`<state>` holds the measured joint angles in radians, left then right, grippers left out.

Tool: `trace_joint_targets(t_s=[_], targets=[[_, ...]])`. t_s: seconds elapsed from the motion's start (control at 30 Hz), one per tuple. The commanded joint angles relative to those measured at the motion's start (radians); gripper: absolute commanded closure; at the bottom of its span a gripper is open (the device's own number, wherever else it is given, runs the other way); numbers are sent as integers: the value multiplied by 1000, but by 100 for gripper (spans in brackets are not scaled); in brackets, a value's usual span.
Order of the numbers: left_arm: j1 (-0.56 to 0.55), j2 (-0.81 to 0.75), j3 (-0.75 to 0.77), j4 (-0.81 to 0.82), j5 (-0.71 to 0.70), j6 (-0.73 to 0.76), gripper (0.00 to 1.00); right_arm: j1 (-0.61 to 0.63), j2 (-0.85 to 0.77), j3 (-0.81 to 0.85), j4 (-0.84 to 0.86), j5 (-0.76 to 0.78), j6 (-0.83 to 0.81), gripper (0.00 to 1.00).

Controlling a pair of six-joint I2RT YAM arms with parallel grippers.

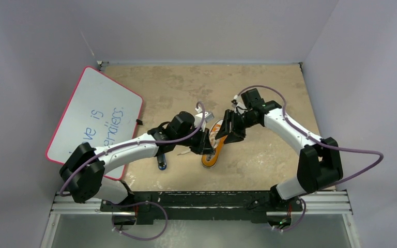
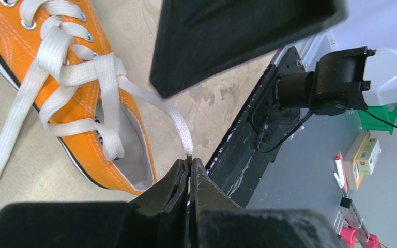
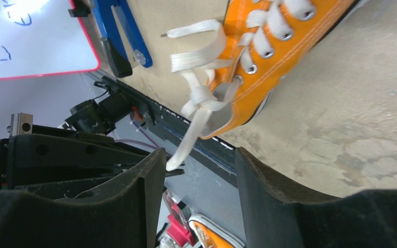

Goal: Tie the shoes

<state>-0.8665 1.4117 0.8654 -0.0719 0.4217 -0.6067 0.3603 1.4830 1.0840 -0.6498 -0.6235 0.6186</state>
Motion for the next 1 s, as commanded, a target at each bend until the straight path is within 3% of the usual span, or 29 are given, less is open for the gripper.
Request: trace_joint_targets(t_s=[0.0,0.07,0.23,0.27,0.3,0.33,0.37,0.47,0.53,0.67,0.77,0.97], targets=[[-4,5,30,57,61,24,100,84,37,11,43,-62,63,47],[-4,11,41,51,64,31,100,104,63,8,61,-72,75,51],[-3,5,48,37,57,42,100,107,55,18,0,-48,53,73],[-3,3,47,35,56,43,100,107,53,19,-6,-37,44,79],[-4,2,48,34,57,44,100,106,53,17,-8,-35,37,93],[-2,1,50,28,56,46,100,105,53,13,-9,-35,30,100],[5,-1,62,9,52,52,99,103,54,10,-14,-30,18,100],[76,-20,82,-108,-25,69,71,91,46,13,-67,51,-37,100],[155,-33,78,-172,-78,78,64,71,36,6,-88,94,-66,100],[233,9,84,-260,-101,116,60,51,41,0,-60,100,-121,100],[226,60,37,-168,1,67,61,50,63,-22,-5,55,-123,100],[53,87,-36,15,-6,-4,62,36,112,4,-20,130,-173,100]])
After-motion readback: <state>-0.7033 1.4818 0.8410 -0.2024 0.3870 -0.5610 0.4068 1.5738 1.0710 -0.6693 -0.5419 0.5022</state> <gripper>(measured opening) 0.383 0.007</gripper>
